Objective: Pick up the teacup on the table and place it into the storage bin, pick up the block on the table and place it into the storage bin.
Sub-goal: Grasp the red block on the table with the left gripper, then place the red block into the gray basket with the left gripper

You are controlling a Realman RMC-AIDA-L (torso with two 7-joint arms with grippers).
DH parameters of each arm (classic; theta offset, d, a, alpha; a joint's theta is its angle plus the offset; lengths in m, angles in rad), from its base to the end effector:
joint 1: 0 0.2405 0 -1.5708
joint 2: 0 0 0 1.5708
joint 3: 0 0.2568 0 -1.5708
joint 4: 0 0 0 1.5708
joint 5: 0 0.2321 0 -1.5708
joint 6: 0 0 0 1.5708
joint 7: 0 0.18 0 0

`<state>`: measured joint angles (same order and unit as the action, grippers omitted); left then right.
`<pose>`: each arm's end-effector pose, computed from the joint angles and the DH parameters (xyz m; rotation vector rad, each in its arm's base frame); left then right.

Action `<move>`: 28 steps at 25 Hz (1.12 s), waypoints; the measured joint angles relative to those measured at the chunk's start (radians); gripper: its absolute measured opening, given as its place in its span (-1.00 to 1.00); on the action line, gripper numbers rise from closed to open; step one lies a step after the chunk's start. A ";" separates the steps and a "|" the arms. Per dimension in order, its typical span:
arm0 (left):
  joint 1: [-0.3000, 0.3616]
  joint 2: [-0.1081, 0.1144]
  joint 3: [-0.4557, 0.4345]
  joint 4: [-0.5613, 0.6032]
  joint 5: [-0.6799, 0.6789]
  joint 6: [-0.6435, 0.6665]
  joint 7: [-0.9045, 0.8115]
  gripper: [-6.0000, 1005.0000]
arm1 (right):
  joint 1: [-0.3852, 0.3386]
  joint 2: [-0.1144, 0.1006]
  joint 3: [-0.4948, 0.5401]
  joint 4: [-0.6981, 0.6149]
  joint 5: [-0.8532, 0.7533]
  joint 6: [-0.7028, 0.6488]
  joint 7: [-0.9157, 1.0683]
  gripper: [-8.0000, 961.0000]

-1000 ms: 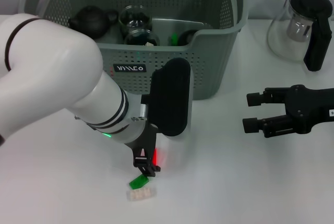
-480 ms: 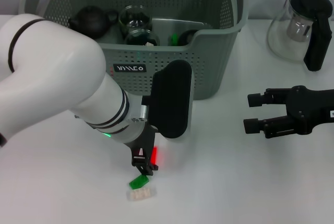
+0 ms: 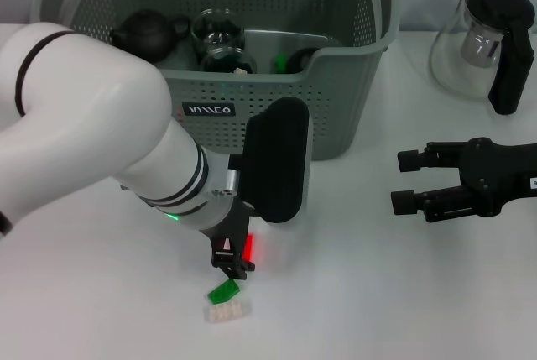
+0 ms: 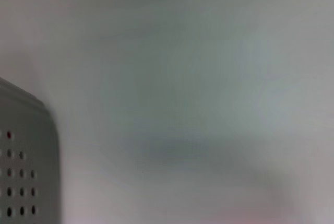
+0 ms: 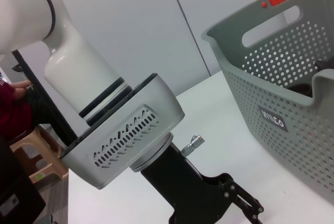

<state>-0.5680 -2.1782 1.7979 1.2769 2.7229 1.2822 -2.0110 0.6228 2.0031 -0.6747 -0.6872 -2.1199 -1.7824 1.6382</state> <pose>-0.1720 0.3517 -0.1369 -2.8318 0.2823 0.7891 0.2377 0.3552 -0.0025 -2.9529 0.8077 0.6455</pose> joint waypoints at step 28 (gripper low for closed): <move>0.006 0.001 -0.083 0.130 0.002 0.134 -0.033 -0.09 | -0.004 0.000 0.001 0.000 0.000 -0.005 -0.002 0.96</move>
<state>-0.5616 -2.1775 1.7145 1.4074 2.7246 1.4167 -2.0439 0.6188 2.0033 -0.6735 -0.6872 -2.1200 -1.7874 1.6363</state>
